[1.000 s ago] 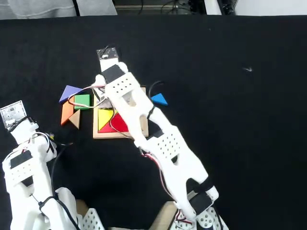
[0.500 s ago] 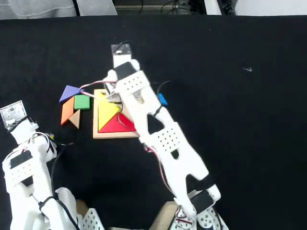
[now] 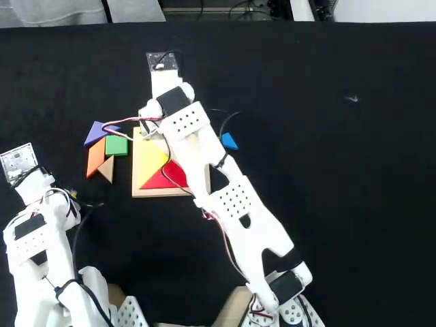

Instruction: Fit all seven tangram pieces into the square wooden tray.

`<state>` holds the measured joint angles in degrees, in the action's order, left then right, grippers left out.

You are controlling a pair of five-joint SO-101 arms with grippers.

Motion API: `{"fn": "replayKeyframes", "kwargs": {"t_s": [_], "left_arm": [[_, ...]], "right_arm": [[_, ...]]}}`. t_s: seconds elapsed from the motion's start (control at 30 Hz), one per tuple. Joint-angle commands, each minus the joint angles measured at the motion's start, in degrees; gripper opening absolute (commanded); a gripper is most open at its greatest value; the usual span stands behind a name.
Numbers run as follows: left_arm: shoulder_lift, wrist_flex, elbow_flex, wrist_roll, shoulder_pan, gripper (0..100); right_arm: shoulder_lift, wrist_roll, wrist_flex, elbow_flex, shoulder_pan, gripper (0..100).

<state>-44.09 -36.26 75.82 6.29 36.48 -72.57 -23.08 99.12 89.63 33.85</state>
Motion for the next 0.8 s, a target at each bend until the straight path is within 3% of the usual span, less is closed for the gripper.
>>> {"fn": "replayKeyframes", "kwargs": {"t_s": [0.0,0.17,0.37,0.77], "left_arm": [[-0.4,1.1,-0.4,0.1,-1.6,16],[-0.4,1.0,-0.4,0.1,-1.6,16],[-0.5,0.7,-0.4,0.1,-2.0,16],[-0.5,-0.6,-0.5,0.1,-2.0,16]], "right_arm": [[4.1,5.7,2.2,4.0,-0.8,1.0],[13.0,9.6,2.4,0.4,-1.0,1.0],[33.2,17.1,2.2,-14.4,-1.2,1.0],[69.2,27.0,2.0,-41.4,-13.2,1.1]]}}
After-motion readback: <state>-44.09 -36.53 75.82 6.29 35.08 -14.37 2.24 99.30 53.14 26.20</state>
